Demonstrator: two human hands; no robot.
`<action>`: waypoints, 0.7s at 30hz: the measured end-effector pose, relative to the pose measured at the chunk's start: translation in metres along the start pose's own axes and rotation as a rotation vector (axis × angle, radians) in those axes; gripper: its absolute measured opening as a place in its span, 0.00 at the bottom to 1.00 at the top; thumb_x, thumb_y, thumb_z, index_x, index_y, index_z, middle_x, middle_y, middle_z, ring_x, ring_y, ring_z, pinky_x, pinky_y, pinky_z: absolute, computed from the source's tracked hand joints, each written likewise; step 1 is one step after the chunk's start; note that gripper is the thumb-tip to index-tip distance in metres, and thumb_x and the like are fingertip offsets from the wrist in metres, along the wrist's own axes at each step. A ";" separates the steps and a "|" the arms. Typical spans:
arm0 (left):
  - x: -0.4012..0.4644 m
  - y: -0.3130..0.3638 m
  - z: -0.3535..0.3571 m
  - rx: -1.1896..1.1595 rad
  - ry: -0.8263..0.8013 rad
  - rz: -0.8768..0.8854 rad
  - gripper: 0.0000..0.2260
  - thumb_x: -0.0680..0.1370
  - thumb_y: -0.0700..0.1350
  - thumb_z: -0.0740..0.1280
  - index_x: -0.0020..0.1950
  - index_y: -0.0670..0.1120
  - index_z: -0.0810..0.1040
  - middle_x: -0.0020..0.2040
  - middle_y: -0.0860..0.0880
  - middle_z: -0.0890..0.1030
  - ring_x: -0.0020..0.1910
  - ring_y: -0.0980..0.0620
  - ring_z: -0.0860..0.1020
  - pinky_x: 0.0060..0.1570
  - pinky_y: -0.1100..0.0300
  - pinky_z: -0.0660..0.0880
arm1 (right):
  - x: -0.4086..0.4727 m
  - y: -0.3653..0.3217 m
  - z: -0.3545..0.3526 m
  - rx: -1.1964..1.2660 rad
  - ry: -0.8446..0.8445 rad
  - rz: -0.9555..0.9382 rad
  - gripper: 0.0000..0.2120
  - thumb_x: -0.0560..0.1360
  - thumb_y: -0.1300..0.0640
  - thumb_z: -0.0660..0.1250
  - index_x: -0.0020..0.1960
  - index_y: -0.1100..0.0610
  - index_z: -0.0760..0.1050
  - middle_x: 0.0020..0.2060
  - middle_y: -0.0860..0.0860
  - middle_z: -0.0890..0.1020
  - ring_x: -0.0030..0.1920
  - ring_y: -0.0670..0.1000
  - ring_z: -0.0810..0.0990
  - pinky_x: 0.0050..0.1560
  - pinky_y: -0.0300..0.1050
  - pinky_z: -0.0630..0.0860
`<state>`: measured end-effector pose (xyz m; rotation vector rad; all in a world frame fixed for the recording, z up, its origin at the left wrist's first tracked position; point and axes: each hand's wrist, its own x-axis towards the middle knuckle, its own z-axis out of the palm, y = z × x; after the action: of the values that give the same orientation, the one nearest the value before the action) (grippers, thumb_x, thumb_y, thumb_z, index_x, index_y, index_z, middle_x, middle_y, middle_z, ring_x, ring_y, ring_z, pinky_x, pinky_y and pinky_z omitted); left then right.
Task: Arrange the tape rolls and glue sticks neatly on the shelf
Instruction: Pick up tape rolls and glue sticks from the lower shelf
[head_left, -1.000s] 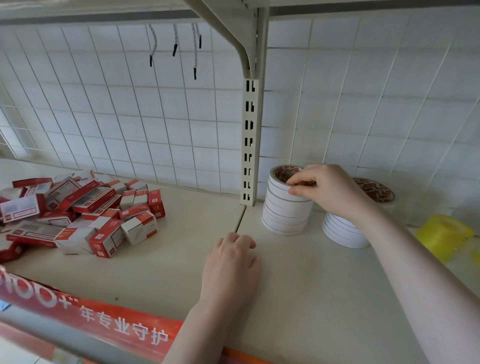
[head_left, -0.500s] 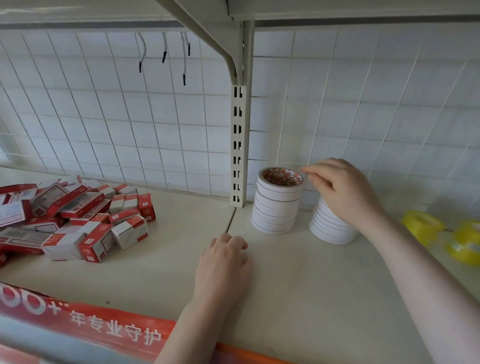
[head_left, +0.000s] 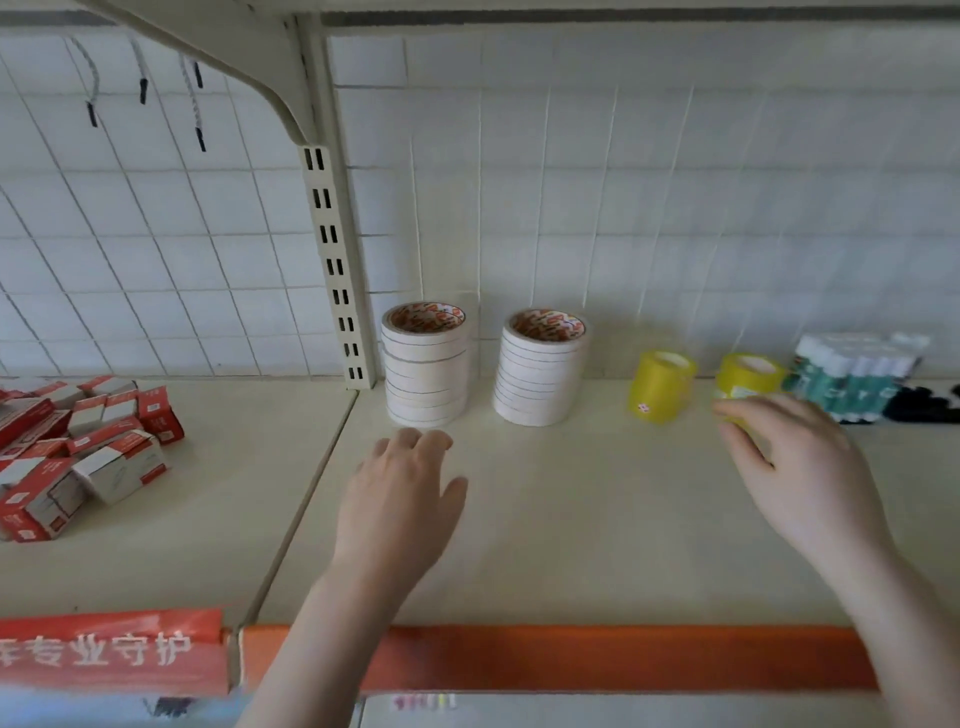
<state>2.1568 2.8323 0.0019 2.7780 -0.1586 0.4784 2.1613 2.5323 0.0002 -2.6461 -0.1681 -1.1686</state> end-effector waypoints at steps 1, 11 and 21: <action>-0.002 0.013 0.002 -0.003 0.008 0.021 0.17 0.78 0.53 0.60 0.66 0.52 0.69 0.61 0.53 0.72 0.61 0.50 0.70 0.54 0.58 0.68 | -0.010 0.014 -0.008 -0.023 0.016 0.022 0.19 0.72 0.51 0.56 0.46 0.61 0.81 0.42 0.58 0.82 0.42 0.62 0.80 0.44 0.49 0.70; -0.030 0.221 0.057 -0.101 -0.033 0.272 0.18 0.77 0.54 0.61 0.67 0.53 0.69 0.63 0.53 0.72 0.63 0.51 0.69 0.56 0.58 0.67 | -0.097 0.168 -0.125 -0.287 0.090 0.231 0.09 0.67 0.65 0.74 0.47 0.62 0.81 0.39 0.58 0.81 0.39 0.62 0.79 0.40 0.55 0.77; -0.069 0.489 0.127 -0.267 -0.130 0.411 0.18 0.77 0.53 0.63 0.66 0.51 0.70 0.63 0.52 0.72 0.63 0.50 0.69 0.57 0.57 0.68 | -0.169 0.366 -0.254 -0.375 0.070 0.442 0.10 0.70 0.60 0.72 0.51 0.60 0.80 0.43 0.58 0.81 0.42 0.62 0.80 0.42 0.54 0.79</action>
<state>2.0530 2.3334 0.0063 2.5101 -0.7736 0.3398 1.9410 2.1109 -0.0233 -2.7275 0.6763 -1.2233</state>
